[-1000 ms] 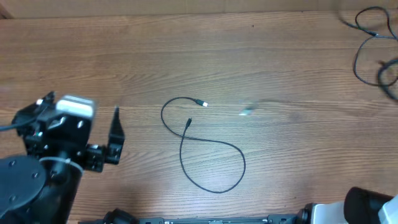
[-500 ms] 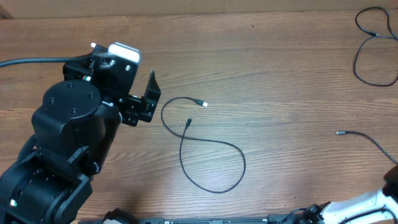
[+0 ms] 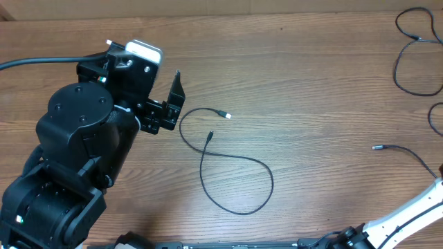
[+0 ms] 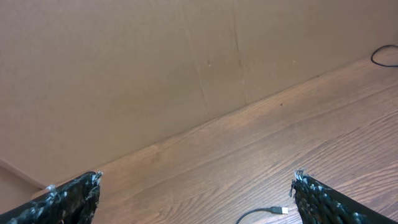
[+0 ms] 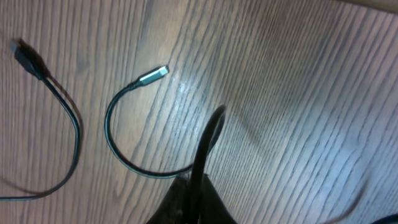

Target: Untangle cables

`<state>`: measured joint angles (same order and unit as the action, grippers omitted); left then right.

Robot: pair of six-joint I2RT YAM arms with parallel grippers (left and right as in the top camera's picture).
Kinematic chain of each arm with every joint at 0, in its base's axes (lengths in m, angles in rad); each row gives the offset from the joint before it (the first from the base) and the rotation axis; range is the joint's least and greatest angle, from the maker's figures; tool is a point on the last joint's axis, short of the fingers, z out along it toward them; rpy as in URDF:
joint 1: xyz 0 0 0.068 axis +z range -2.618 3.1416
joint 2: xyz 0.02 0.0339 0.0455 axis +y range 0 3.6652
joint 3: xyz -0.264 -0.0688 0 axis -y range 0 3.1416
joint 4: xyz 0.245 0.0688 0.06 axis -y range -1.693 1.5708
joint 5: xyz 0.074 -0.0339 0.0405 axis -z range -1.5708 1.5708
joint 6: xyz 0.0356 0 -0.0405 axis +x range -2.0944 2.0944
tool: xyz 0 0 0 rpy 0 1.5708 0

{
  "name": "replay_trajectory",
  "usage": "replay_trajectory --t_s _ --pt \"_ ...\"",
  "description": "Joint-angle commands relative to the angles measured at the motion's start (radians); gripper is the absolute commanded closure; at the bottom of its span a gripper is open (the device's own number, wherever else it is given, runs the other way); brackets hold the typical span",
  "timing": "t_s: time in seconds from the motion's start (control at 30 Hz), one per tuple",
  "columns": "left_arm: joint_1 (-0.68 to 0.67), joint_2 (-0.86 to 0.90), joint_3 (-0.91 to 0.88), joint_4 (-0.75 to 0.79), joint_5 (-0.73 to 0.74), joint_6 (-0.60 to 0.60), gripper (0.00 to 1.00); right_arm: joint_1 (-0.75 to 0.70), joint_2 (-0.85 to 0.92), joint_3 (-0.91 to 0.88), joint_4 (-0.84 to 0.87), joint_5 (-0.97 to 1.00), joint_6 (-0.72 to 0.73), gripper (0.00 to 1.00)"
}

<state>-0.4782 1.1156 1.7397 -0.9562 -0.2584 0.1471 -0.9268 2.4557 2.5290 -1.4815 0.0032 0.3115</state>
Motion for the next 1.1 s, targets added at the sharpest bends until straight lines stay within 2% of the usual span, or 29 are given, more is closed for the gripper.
replay_trajectory --t_s 0.0,0.03,0.17,0.27,0.3,0.37,0.5,0.67,0.83,0.9,1.07 --pt "0.000 0.001 0.003 0.004 0.016 -0.020 0.00 0.003 -0.043 0.028 0.000 -0.006 0.017 0.53" --pt "0.000 0.001 0.003 0.004 0.016 -0.020 0.00 0.004 -0.060 0.039 -0.008 -0.006 0.034 0.37" --pt "0.000 0.001 0.003 0.003 0.016 -0.012 0.00 0.006 -0.128 0.108 -0.042 -0.054 0.035 0.29" --pt "0.000 0.001 0.003 -0.001 0.016 -0.001 0.00 0.018 -0.222 0.202 -0.080 -0.104 0.035 0.27" --pt "0.000 0.000 0.003 -0.005 0.016 0.003 0.00 0.023 -0.259 0.230 -0.086 -0.127 0.031 0.23" --pt "0.000 -0.005 0.003 -0.020 0.016 0.006 0.00 0.046 -0.370 0.293 -0.087 -0.233 0.001 0.00" --pt "0.000 -0.028 0.005 -0.026 0.016 0.019 0.00 0.134 -0.533 0.332 -0.061 -0.506 -0.116 0.00" --pt "0.000 -0.099 0.068 -0.025 0.016 0.048 0.00 0.404 -0.644 0.332 -0.130 -0.550 -0.214 0.00" --pt "0.000 -0.186 0.132 -0.111 0.011 0.047 0.00 0.729 -0.635 0.274 -0.212 -0.424 -0.234 0.00" --pt "0.000 -0.232 0.151 -0.169 -0.026 0.027 0.00 0.913 -0.629 0.154 -0.212 -0.324 -0.234 0.00" --pt "0.000 -0.296 0.156 -0.285 -0.142 -0.023 0.00 1.176 -0.601 -0.174 -0.192 -0.153 -0.235 0.00"
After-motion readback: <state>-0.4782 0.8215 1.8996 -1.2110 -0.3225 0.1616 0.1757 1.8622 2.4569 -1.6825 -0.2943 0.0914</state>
